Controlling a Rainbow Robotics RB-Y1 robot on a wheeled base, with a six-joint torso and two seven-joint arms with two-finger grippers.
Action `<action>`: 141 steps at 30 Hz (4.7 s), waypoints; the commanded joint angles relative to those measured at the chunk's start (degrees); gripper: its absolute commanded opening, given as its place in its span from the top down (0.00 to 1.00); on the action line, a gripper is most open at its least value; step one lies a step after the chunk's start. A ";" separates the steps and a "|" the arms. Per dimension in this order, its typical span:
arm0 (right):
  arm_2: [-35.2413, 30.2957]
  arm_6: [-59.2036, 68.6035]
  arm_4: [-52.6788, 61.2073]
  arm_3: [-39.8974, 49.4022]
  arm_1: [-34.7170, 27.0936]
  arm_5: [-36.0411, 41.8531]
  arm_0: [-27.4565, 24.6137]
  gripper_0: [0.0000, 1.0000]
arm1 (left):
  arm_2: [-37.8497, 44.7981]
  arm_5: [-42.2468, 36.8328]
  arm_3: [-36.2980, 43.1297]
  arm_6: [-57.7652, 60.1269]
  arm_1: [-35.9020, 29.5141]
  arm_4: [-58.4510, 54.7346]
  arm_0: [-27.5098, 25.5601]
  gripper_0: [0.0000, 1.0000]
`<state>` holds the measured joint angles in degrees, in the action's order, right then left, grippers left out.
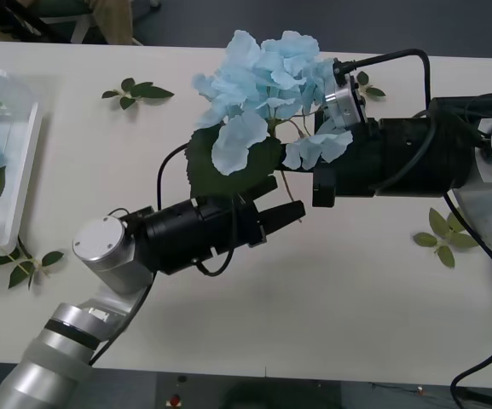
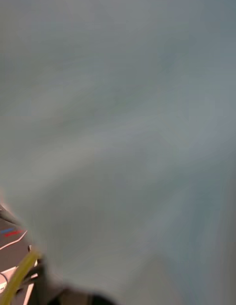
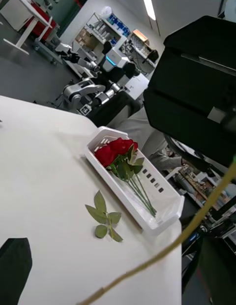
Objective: Put the red flowers into the right box and the blue flowers into the left box
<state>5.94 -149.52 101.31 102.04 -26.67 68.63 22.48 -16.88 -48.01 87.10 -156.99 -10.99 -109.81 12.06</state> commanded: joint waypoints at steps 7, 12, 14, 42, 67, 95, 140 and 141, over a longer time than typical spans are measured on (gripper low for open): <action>1.36 -1.12 0.20 -1.67 -0.40 -0.25 3.71 1.00 | -2.28 5.82 0.88 1.99 1.23 3.73 2.44 1.00; 1.36 -0.86 0.20 -2.02 -0.40 -0.25 4.24 1.00 | -3.60 8.54 0.88 1.99 1.23 2.93 2.53 1.00; 1.36 -0.86 0.20 -2.02 -0.40 -0.25 4.32 1.00 | -3.60 8.54 0.88 1.99 1.23 2.85 2.53 1.00; -0.66 -3.41 -1.99 -2.02 -1.28 -0.51 4.94 0.00 | -3.68 8.72 1.23 1.99 -2.81 -1.11 2.53 1.00; -2.77 -5.48 -2.17 -19.95 -5.85 17.07 8.02 0.00 | 21.19 -28.02 -14.15 21.02 -65.30 7.59 1.30 1.00; 5.66 -5.48 -3.93 -15.56 -3.12 13.99 7.66 0.00 | 16.00 -9.39 -31.64 23.04 -51.94 41.96 1.21 0.99; 3.64 -5.48 -6.04 -15.47 0.04 13.55 5.29 0.00 | 33.14 -26.00 -5.45 4.15 -43.24 6.89 3.94 0.00; 3.64 -5.48 -6.04 -15.47 0.04 13.55 5.29 0.00 | 32.97 -25.91 -5.01 3.09 -41.57 7.24 4.03 0.00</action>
<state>9.92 -153.18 95.57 84.95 -25.86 82.00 27.33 15.06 -74.37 79.68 -149.25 -58.92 -102.95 14.72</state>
